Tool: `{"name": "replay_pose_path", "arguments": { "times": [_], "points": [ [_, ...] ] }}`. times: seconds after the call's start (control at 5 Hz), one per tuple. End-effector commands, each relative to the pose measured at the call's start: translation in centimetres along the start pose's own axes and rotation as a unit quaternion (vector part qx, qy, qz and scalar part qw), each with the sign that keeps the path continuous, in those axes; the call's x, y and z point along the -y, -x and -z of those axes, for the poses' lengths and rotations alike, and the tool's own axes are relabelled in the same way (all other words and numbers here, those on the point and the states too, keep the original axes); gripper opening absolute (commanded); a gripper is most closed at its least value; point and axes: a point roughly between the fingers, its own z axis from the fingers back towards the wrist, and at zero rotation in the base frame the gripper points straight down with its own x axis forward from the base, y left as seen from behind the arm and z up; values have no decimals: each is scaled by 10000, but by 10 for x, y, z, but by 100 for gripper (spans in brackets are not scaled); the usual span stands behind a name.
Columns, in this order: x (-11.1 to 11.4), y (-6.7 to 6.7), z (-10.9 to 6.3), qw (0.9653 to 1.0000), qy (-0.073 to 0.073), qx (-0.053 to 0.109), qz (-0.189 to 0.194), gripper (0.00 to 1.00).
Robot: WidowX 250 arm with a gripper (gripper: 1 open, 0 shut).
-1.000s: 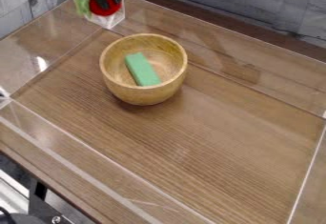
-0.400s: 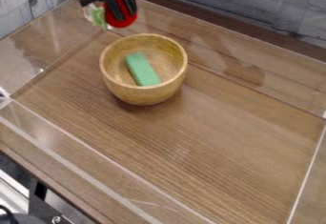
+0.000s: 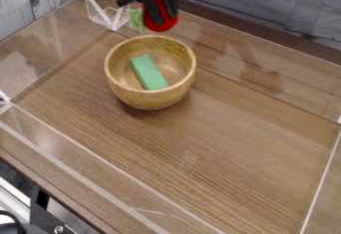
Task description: Move the red fruit to the right side of the table
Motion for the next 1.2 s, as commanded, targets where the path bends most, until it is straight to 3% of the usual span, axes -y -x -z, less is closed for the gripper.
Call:
{"name": "replay_pose_path", "arguments": {
  "times": [0.0,0.2,0.4,0.6,0.8,1.0],
  "points": [
    [31,27,-15,9983,83,244,522,0],
    [43,48,-16,9935,-27,-23,1135,0],
    [54,73,-3,9823,-251,-294,1831,0],
    [70,92,20,9724,-454,-411,2252,0],
    [79,102,49,9621,-682,-519,2589,0],
    [70,103,65,9519,-920,-615,2857,0]
  ]
}}
